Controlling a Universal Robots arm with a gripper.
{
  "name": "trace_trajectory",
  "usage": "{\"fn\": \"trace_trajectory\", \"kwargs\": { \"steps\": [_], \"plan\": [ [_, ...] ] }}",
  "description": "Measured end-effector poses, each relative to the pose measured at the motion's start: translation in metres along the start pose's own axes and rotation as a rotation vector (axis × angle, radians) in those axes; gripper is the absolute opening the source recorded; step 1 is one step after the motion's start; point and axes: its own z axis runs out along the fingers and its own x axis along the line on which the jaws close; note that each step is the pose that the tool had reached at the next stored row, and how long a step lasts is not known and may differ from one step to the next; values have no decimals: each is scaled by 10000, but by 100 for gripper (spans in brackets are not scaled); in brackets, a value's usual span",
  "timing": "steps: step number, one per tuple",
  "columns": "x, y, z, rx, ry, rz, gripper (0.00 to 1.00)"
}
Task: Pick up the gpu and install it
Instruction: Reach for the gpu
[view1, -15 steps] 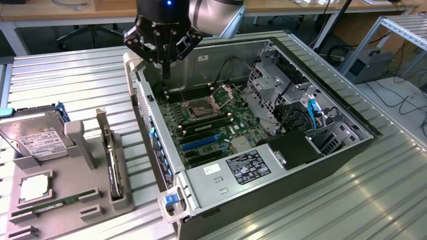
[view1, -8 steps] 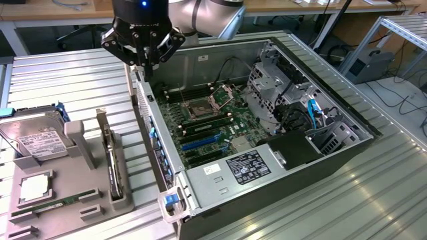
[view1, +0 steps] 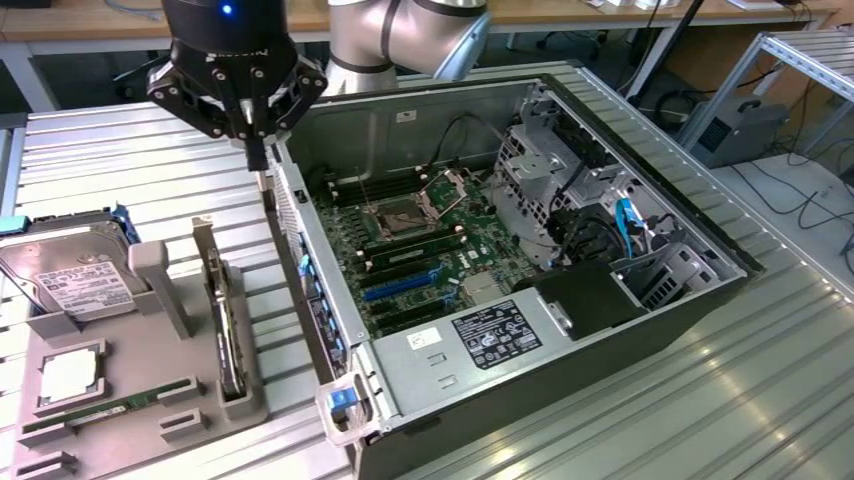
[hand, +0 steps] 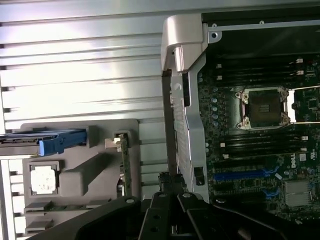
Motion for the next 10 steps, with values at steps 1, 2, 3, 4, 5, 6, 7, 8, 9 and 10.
{"fn": "trace_trajectory", "kwargs": {
  "steps": [1, 2, 3, 4, 5, 6, 7, 8, 9, 10],
  "plan": [
    [17, -2, 0, 0, 0, 0, 11],
    [44, -3, -1, 0, 0, -1, 11],
    [69, -5, -2, 1, 1, 0, 11],
    [89, -7, -2, 0, 0, -1, 11],
    [122, -9, -3, 0, 0, 0, 11],
    [134, -10, -3, 0, 0, 0, 11],
    [147, -11, -4, 0, 0, 0, 11],
    [173, -13, -5, 1, 1, 0, 11],
    [204, -15, -5, 0, 0, 0, 11],
    [230, -17, -5, 0, 0, 0, 11]
  ]
}}
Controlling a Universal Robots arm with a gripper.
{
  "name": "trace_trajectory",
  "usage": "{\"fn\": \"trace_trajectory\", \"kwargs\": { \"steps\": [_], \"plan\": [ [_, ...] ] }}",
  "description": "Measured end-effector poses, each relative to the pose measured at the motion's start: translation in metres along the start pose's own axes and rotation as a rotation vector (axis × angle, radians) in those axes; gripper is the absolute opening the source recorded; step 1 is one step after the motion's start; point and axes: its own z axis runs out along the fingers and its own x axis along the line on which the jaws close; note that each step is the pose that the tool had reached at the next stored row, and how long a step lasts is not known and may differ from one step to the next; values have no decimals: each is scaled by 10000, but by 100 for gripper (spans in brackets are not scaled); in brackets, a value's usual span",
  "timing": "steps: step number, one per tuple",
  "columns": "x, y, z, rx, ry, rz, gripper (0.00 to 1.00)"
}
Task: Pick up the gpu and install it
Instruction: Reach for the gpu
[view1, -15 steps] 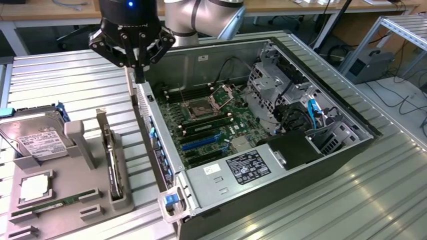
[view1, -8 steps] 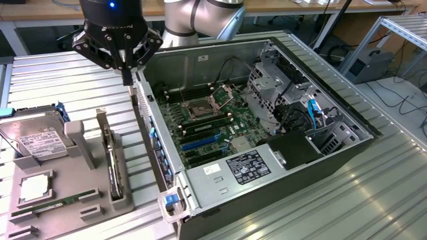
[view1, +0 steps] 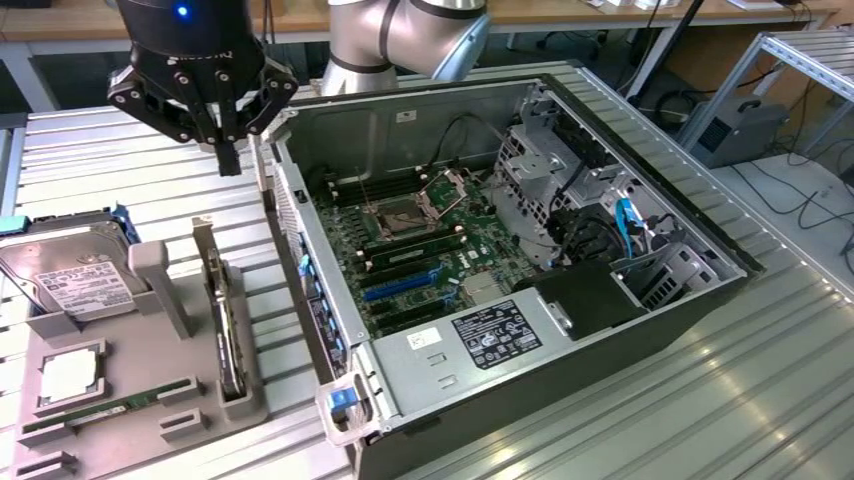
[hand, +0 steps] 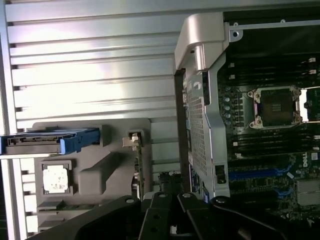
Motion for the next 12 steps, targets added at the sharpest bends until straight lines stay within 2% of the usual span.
{"fn": "trace_trajectory", "kwargs": {
  "steps": [5, 12],
  "plan": [
    [111, -8, -3, 1, 1, 0, 11],
    [121, -9, -4, 1, 0, 0, 11]
  ]
}}
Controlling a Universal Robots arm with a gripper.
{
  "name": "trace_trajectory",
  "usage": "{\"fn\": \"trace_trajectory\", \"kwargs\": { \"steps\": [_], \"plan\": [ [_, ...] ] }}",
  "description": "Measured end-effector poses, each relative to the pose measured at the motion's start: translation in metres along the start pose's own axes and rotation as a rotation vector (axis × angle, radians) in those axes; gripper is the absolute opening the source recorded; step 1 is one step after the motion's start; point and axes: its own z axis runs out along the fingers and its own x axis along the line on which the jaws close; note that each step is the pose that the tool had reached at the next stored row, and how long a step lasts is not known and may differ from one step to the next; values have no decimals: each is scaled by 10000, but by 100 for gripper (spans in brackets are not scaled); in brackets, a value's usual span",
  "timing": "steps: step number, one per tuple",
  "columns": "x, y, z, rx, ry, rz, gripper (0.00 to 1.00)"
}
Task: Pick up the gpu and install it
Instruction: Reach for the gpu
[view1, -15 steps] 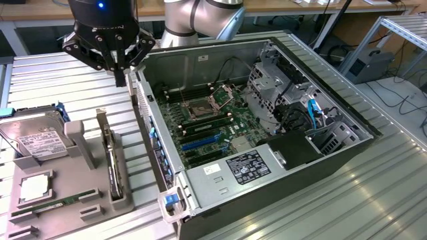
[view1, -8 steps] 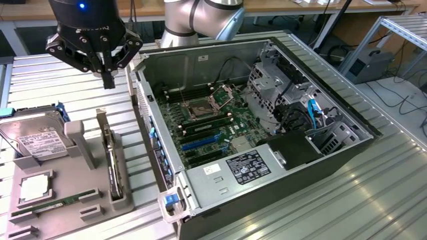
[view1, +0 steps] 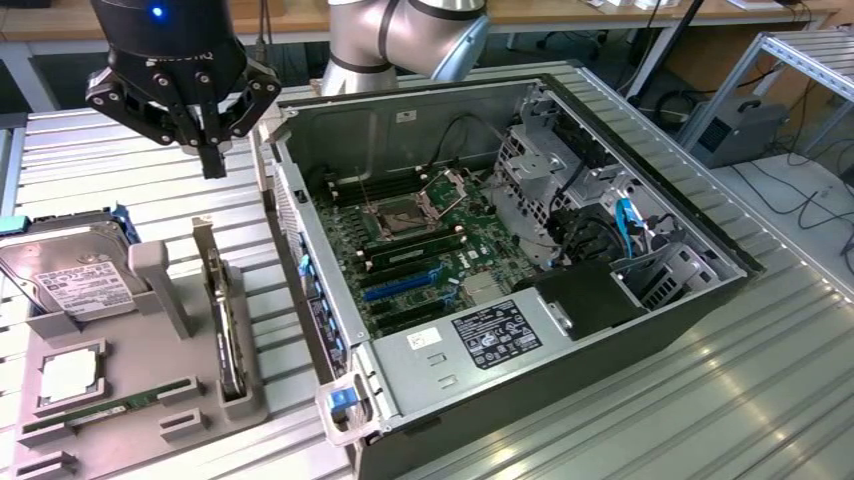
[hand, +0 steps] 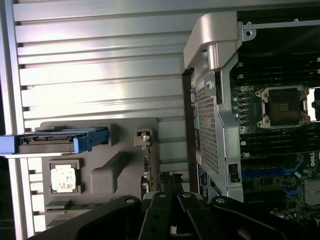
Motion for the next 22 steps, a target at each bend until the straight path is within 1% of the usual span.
{"fn": "trace_trajectory", "kwargs": {
  "steps": [8, 13, 17, 19, 22],
  "plan": [
    [69, -5, -1, 0, 1, -2, 11],
    [73, -16, -2, 0, 1, -1, 11],
    [85, -98, -6, 0, 1, 0, 11],
    [92, -153, -8, 0, 1, 0, 11],
    [106, -267, -14, 0, 1, -1, 11]
  ]
}}
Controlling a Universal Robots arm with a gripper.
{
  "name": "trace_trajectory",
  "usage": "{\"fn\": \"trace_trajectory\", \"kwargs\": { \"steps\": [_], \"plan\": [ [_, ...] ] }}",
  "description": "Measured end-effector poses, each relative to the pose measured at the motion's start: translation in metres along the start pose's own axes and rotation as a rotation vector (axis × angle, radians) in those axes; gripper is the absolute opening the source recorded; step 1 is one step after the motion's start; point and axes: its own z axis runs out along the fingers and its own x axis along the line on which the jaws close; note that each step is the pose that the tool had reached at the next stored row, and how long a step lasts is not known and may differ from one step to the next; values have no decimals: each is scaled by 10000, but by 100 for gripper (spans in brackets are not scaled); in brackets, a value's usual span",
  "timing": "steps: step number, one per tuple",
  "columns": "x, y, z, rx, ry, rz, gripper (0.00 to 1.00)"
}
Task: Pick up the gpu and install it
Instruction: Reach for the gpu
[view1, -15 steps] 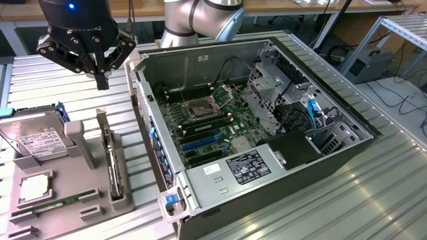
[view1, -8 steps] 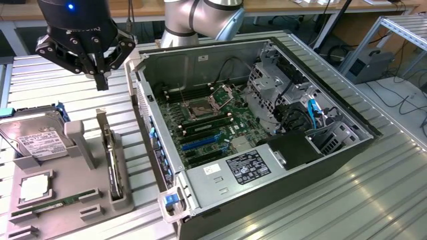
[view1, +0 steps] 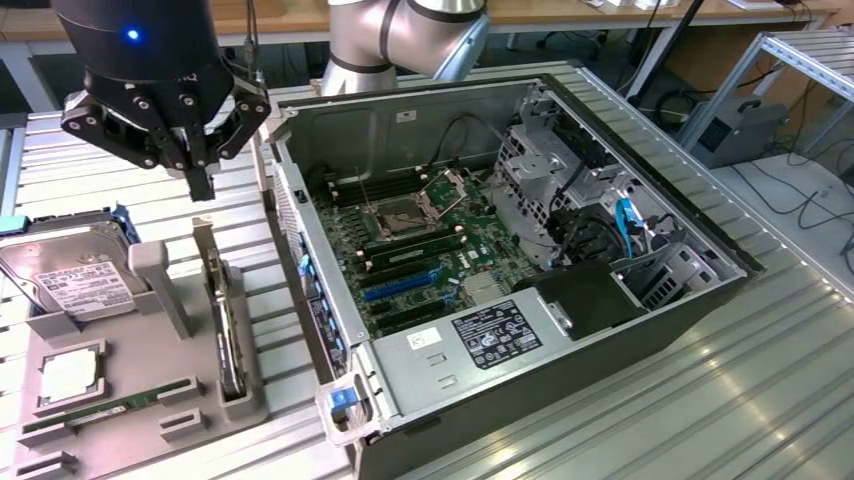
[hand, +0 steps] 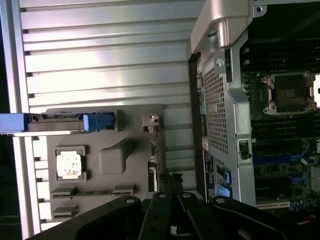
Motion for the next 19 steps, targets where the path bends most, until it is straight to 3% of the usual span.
{"fn": "trace_trajectory", "kwargs": {
  "steps": [5, 11, 14, 19],
  "plan": [
    [18, -215, -9, -1, -1, 0, 11],
    [29, -408, -15, 0, 3, 1, 11],
    [32, -454, -17, 1, 7, 1, 11],
    [32, -455, -17, 1, 6, 1, 11]
  ]
}}
